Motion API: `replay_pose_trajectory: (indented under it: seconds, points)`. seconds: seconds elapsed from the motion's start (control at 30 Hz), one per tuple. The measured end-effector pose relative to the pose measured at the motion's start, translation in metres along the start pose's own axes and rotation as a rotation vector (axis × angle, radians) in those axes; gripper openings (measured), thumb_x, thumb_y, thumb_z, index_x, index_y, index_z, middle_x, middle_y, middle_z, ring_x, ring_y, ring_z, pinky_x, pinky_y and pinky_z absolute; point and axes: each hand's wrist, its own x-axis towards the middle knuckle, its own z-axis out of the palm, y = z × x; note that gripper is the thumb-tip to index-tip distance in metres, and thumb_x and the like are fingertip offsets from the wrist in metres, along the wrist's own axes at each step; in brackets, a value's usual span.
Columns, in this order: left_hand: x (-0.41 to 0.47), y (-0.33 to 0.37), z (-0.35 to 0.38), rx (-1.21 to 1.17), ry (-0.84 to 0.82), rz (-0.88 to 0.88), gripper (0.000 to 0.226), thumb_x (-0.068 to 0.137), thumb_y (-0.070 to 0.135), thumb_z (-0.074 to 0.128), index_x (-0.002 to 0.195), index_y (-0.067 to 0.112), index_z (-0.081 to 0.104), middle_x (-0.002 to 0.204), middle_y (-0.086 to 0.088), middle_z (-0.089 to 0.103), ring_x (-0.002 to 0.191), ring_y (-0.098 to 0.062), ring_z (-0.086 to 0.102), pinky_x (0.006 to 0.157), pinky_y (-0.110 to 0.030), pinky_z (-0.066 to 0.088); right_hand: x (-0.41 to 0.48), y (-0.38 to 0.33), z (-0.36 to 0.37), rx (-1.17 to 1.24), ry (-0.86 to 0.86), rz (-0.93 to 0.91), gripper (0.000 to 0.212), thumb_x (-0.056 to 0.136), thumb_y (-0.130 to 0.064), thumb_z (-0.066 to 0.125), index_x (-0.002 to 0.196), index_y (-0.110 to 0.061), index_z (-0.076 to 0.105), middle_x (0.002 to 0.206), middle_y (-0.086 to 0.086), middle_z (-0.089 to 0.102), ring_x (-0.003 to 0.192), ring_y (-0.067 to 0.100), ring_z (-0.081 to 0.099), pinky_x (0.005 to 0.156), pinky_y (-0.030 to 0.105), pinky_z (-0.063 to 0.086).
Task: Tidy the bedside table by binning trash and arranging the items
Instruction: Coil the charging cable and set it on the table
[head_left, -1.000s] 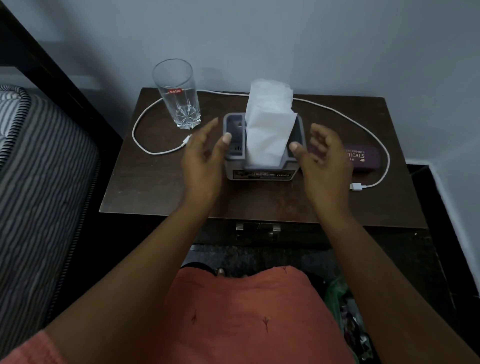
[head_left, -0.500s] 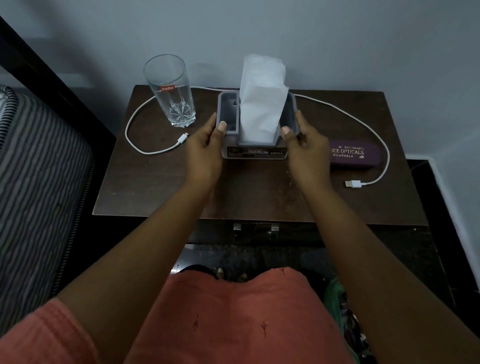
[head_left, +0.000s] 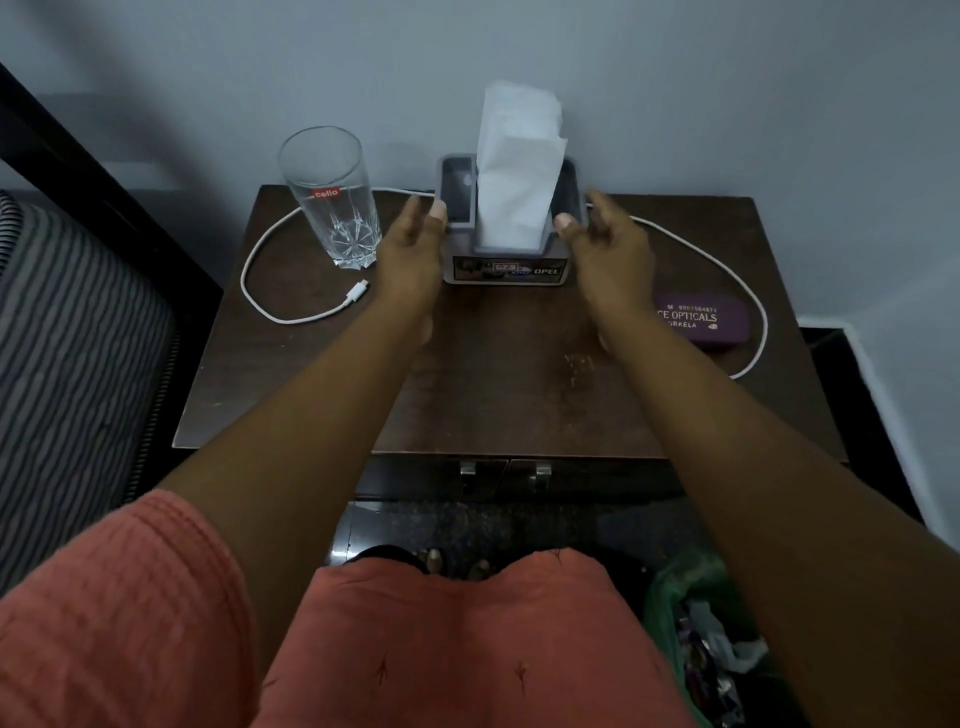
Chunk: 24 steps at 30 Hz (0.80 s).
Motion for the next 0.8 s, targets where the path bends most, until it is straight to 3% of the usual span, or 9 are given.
replay_pose_trajectory:
  seconds: [0.1,0.17,0.2,0.3,0.4,0.5,0.63,0.73,0.8]
  points:
    - [-0.025,0.001,0.000,-0.037,0.226,0.037,0.051,0.096,0.023,0.050,0.142,0.006,0.036,0.143,-0.007,0.046,0.127,-0.014,0.047,0.098,-0.012,0.038,-0.002,0.006,-0.029,0.074,0.151,0.041,0.050,0.085,-0.024,0.065,0.132,-0.013,0.051,0.126,0.003,0.058,0.106,0.005,0.055,0.083,0.005,0.042]
    - [-0.048,-0.012,0.004,-0.008,0.290,0.017,0.043,0.097,0.018,0.049,0.137,0.007,0.040,0.131,-0.005,0.051,0.112,-0.010,0.050,0.079,-0.001,0.039,-0.009,0.021,-0.059,-0.035,0.281,0.028,0.046,0.085,-0.027,0.064,0.128,-0.012,0.055,0.121,0.002,0.061,0.105,0.006,0.057,0.083,0.005,0.040]
    - [-0.059,-0.023,0.009,0.007,0.261,-0.024,0.040,0.097,0.015,0.048,0.135,0.008,0.041,0.127,-0.005,0.053,0.108,-0.010,0.050,0.077,-0.003,0.041,-0.014,0.031,-0.074,-0.104,0.334,0.016,0.046,0.085,-0.030,0.063,0.127,-0.012,0.056,0.122,0.004,0.061,0.108,0.010,0.057,0.086,0.008,0.041]
    - [-0.081,-0.051,0.034,0.073,0.021,-0.138,0.038,0.097,0.009,0.045,0.135,0.011,0.045,0.135,-0.008,0.053,0.121,-0.022,0.052,0.103,-0.029,0.041,-0.031,0.056,-0.105,-0.207,0.369,0.034,0.046,0.087,-0.029,0.062,0.127,-0.008,0.054,0.127,0.012,0.056,0.112,0.017,0.057,0.077,-0.003,0.035]
    - [-0.093,-0.062,0.060,0.145,-0.141,-0.114,0.045,0.097,0.006,0.042,0.141,0.013,0.040,0.145,-0.004,0.045,0.132,-0.016,0.043,0.107,-0.024,0.033,-0.039,0.068,-0.119,-0.268,0.278,0.096,0.048,0.088,-0.025,0.062,0.130,-0.006,0.051,0.127,0.012,0.058,0.113,0.019,0.058,0.078,0.005,0.038]
    - [-0.098,-0.066,0.073,0.174,-0.181,-0.122,0.047,0.097,0.006,0.040,0.143,0.014,0.037,0.149,-0.005,0.040,0.135,-0.017,0.039,0.113,-0.029,0.030,-0.041,0.070,-0.123,-0.317,0.213,0.114,0.049,0.086,-0.022,0.063,0.130,-0.004,0.052,0.128,0.014,0.059,0.114,0.022,0.058,0.088,0.017,0.037]
    - [-0.101,-0.068,0.072,0.218,-0.227,-0.119,0.044,0.095,0.008,0.039,0.137,0.020,0.047,0.141,-0.005,0.051,0.129,-0.021,0.047,0.111,-0.039,0.037,-0.045,0.071,-0.117,-0.312,0.205,0.119,0.041,0.084,-0.021,0.065,0.123,-0.008,0.059,0.119,0.014,0.064,0.105,0.020,0.062,0.089,0.022,0.042]
    - [-0.107,-0.068,0.064,0.236,-0.224,-0.108,0.042,0.094,0.005,0.042,0.134,0.016,0.052,0.136,-0.005,0.056,0.126,-0.019,0.051,0.109,-0.038,0.039,-0.052,0.070,-0.101,-0.251,0.200,0.121,0.037,0.082,-0.017,0.068,0.117,-0.008,0.061,0.114,0.013,0.066,0.097,0.017,0.062,0.083,0.022,0.047]
    - [-0.110,-0.063,0.057,0.247,-0.147,-0.039,0.043,0.092,0.001,0.044,0.132,0.014,0.052,0.135,-0.007,0.055,0.124,-0.019,0.051,0.109,-0.039,0.039,-0.055,0.069,-0.089,-0.195,0.207,0.110,0.036,0.081,-0.014,0.069,0.116,-0.007,0.060,0.114,0.015,0.065,0.095,0.016,0.061,0.077,0.011,0.047]
